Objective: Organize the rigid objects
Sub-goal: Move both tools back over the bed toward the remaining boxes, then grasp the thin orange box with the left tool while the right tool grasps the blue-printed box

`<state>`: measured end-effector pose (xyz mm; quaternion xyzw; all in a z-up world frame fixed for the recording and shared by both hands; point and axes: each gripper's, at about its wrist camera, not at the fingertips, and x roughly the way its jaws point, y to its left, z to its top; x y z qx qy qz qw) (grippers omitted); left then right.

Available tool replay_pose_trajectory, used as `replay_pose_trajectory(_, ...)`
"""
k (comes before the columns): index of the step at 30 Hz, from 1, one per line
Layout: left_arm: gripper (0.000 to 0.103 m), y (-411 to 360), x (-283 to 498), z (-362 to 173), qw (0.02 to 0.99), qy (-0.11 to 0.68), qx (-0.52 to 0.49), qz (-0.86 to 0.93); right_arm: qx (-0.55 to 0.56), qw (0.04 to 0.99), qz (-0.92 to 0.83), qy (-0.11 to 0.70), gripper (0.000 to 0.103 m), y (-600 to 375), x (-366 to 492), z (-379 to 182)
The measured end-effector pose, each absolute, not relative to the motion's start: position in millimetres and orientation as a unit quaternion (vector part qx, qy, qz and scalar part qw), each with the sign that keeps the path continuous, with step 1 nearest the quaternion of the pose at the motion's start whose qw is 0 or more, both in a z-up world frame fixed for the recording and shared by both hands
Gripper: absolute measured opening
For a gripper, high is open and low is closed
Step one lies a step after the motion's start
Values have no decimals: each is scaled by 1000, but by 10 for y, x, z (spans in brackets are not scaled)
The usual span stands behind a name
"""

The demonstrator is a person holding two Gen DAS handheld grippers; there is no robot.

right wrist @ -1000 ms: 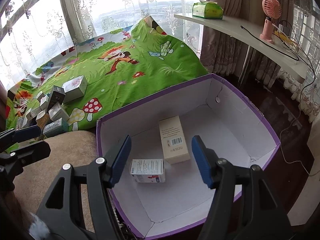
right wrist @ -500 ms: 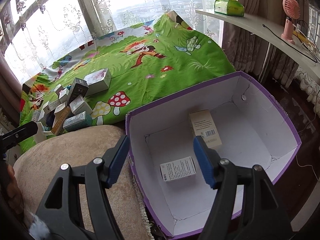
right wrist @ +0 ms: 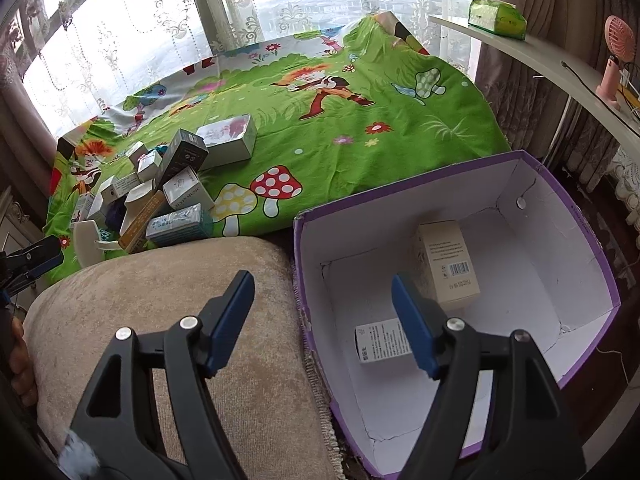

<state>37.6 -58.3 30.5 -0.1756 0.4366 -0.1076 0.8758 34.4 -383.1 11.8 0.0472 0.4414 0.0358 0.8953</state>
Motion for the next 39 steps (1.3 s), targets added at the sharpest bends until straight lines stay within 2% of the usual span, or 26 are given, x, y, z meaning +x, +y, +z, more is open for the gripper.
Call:
replay_pose_trajectory(4,74,-653,417,273,870,451,-161,-118,42,888,59,453,75,-3691,405,101)
replay_pose_trajectory(15,73,-1076,803,181,851,498,-42,-161,-4,877,110,468,77,-3161,689,89)
replay_pose_trajectory(20,60,-1293,1005,42,834,530,28,-153,-20,871,130,473,77,-2963,808,73)
replay_pose_trajectory(25,58,-1434,1111,-33,828,537,75,-144,-39,865,144,479,80,-2824,859,32)
replay_pose_trajectory(27,52,-1466,1160,-74,824,542,85,-142,-43,862,150,482,81,-2779,884,9)
replay_pose_trajectory(29,38,-1467,1189,-127,821,547,86,-137,-47,860,152,485,82,-2746,914,-16)
replay_pose_trajectory(30,36,-1464,1187,-129,822,546,84,-138,-49,859,153,487,82,-2728,930,-27)
replay_pose_trajectory(32,24,-1451,1160,-116,823,544,76,-147,-52,857,155,489,83,-2689,961,-40)
replay_pose_trajectory(34,18,-1411,1130,-93,826,540,64,-148,-54,855,159,491,84,-2653,987,-53)
replay_pose_trajectory(39,17,-1310,1052,-38,834,530,33,-151,-64,851,168,493,85,-2533,1049,-81)
